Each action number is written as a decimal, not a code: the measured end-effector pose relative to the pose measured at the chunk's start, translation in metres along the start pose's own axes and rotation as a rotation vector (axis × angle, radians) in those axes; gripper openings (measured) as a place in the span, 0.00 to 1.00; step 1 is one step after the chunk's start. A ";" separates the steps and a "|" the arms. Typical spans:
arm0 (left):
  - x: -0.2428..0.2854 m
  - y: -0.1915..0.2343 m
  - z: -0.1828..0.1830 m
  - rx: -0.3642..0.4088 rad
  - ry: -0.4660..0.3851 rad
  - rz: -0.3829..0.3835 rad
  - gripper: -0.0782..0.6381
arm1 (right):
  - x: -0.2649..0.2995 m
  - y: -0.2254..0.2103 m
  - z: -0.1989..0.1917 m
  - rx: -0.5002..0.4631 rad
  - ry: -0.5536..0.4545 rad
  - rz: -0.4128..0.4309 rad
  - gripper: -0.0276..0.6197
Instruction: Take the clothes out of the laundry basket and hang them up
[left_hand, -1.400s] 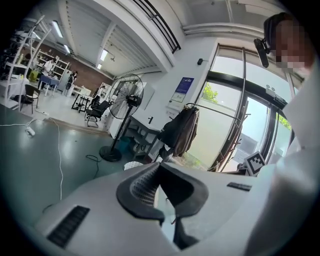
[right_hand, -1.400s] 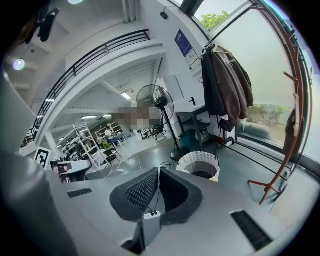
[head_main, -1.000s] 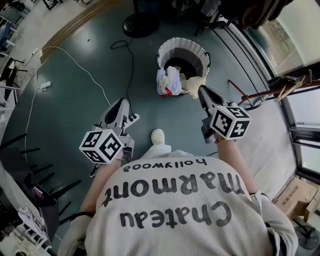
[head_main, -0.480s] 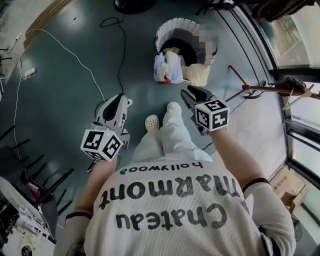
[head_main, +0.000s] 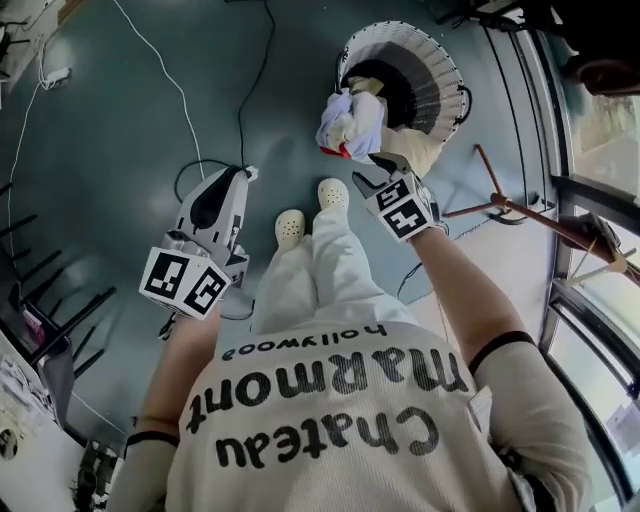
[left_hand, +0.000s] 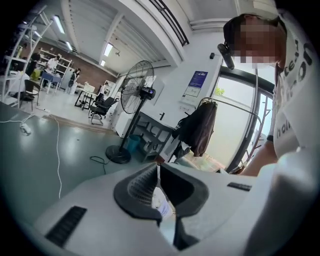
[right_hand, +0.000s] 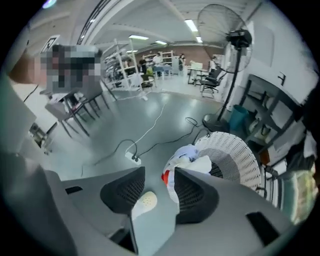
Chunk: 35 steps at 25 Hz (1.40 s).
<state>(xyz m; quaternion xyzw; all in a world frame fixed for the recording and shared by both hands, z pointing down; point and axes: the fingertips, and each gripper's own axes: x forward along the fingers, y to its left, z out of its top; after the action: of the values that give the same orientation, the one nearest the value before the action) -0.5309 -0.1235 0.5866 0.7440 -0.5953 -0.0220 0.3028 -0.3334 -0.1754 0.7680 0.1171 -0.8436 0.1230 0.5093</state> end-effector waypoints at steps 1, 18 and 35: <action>0.001 0.004 -0.003 -0.007 -0.002 0.023 0.12 | 0.009 -0.002 -0.001 -0.060 0.028 0.013 0.35; 0.000 0.048 -0.021 -0.090 -0.039 0.273 0.24 | 0.121 -0.034 -0.058 -0.762 0.349 0.147 0.38; 0.008 0.048 0.015 -0.051 -0.050 0.231 0.25 | 0.095 -0.058 -0.049 -0.425 0.358 0.001 0.11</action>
<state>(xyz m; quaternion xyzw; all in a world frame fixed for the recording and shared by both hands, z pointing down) -0.5762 -0.1426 0.6002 0.6616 -0.6836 -0.0207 0.3074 -0.3174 -0.2212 0.8798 -0.0163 -0.7471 -0.0375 0.6635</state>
